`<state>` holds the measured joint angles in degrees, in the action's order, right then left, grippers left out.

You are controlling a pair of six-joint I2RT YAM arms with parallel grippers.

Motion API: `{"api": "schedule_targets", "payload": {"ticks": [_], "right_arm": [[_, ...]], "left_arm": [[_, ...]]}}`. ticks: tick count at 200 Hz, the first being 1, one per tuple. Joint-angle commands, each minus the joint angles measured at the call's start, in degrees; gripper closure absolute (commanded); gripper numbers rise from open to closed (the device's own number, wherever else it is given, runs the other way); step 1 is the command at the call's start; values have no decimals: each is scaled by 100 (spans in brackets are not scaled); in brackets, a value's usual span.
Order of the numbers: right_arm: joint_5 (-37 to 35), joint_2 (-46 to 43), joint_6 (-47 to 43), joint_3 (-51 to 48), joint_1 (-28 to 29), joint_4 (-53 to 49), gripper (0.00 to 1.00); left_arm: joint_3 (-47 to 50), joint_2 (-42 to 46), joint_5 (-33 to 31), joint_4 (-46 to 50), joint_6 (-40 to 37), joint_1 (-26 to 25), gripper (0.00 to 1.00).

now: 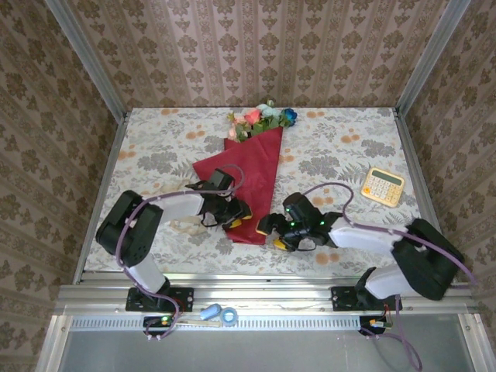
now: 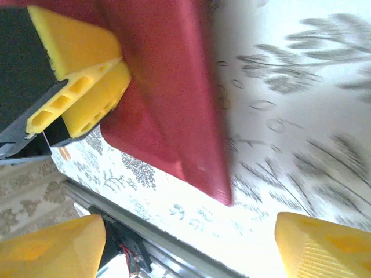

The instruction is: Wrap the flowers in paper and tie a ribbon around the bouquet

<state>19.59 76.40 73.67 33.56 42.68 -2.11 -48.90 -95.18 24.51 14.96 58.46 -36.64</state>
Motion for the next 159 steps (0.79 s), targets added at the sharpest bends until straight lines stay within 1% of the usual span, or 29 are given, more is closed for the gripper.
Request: {"api": "schedule_targets", "payload": {"ticks": [1, 20, 31, 42, 50, 64, 72, 82, 95, 104, 117, 134, 146, 159], "right_arm": [[-506, -502, -99, -13, -321, -1430, 31], [-305, -504, -438, 123, -690, -1507, 46], [-178, -350, -770, 399, -828, -1581, 53], [-96, -59, -1166, 798, -892, -1752, 64], [-45, 189, -1469, 1092, -895, -1892, 71], [77, 704, -1825, 1594, -884, -1974, 77], [159, 951, -1979, 1879, -872, -1932, 80], [238, 1246, -2147, 2207, -858, -1925, 82], [382, 1726, -2368, 2744, -816, -1959, 82], [504, 2111, -2465, 3157, -790, -2141, 83], [696, 2577, -2532, 3637, -720, -2208, 85], [798, 3013, -2596, 4153, -605, -2298, 85], [779, 3260, -2732, 4539, -512, -2572, 85], [722, 3457, -2881, 4845, -446, -2793, 83]], "left_arm": [[-314, 447, -545, 1126, 129, -17, 49], [-618, 782, -655, 1498, 245, 6, 45], [-680, 998, -706, 1614, 333, 78, 43], [-699, 1262, -711, 1702, 381, 254, 42], [-726, 1455, -720, 1858, 316, 480, 42], [-828, 1728, -745, 2353, -54, 988, 46], [-903, 1820, -791, 2710, -370, 1484, 47], [-1015, 1870, -911, 3168, -849, 1979, 47], [-1154, 1834, -1193, 3686, -1451, 2598, 47], [-1182, 1757, -1325, 3843, -1782, 3016, 46], [-1222, 1545, -1346, 3864, -2127, 3527, 46], [-1431, 1110, -1533, 4025, -2516, 3788, 46], [-1585, 869, -1734, 4233, -2667, 3784, 45], [-1463, 758, -1740, 4266, -2613, 3720, 44]]}}
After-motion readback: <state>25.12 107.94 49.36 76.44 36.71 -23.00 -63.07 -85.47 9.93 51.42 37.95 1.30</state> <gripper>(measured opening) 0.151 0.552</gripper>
